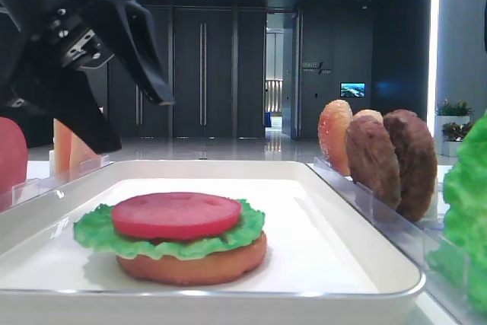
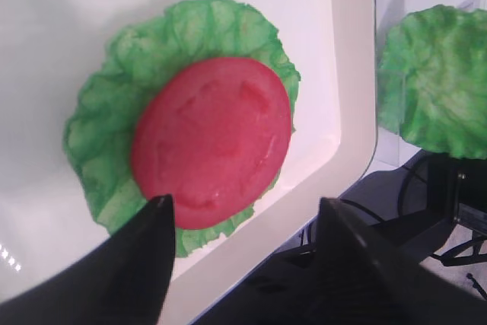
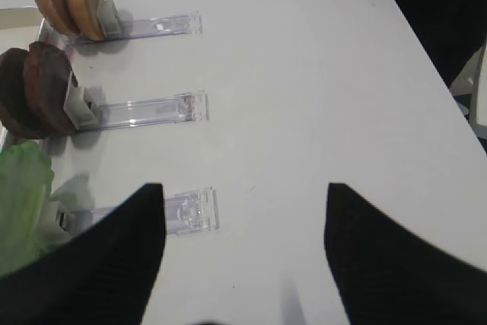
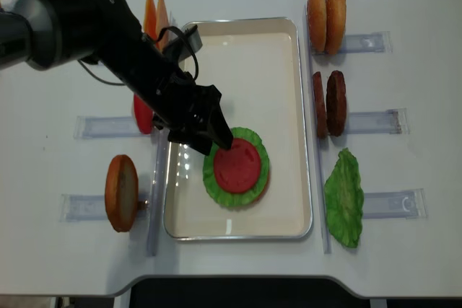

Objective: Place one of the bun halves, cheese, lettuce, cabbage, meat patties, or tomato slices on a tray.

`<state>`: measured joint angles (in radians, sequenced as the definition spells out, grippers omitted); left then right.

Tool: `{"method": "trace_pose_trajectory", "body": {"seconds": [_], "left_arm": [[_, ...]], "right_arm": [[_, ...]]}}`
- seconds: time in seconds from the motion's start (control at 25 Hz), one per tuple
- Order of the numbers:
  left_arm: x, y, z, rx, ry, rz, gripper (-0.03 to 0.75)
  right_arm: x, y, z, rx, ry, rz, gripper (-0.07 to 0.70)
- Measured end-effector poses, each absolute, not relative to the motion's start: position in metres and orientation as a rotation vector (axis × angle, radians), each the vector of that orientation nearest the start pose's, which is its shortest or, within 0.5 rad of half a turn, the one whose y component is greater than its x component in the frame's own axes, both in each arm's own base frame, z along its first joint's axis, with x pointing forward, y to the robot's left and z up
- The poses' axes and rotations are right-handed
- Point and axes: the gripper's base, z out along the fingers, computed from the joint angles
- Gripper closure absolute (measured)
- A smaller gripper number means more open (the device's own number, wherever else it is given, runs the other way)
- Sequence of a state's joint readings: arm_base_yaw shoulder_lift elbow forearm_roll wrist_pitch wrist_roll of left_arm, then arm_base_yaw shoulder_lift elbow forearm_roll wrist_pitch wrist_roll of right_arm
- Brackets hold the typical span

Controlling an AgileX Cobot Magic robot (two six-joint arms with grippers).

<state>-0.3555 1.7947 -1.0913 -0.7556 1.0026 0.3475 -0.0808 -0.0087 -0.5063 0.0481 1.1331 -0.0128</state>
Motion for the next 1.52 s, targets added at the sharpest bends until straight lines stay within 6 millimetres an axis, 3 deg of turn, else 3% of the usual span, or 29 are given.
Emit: {"method": "trace_pose_trajectory", "body": {"seconds": [0.32,0.56,0.72,0.92,1.28,1.52], "left_arm": [[0.289,-0.152,0.223,0.419,3.055,-0.762,0.255],[0.298,-0.129,0.262,0.291,3.071,-0.323,0.255],[0.296,-0.121,0.28,0.242,3.019,-0.234,0.255],[0.3,-0.108,0.281,0.23,3.008,-0.144,0.255],[0.317,-0.037,0.281,0.142,2.998,-0.031,0.255],[0.319,-0.004,0.281,0.035,3.0,0.0,0.255]], "right_arm": [[-0.01,0.005,0.273,0.067,2.1,0.002,0.197],[-0.01,0.005,0.273,0.067,2.1,0.002,0.197],[-0.01,0.005,0.273,0.067,2.1,0.002,0.197],[-0.01,0.005,0.273,0.067,2.1,0.002,0.197],[-0.01,0.005,0.273,0.067,2.1,0.002,0.197],[-0.01,0.005,0.273,0.067,2.1,0.002,0.197]]}}
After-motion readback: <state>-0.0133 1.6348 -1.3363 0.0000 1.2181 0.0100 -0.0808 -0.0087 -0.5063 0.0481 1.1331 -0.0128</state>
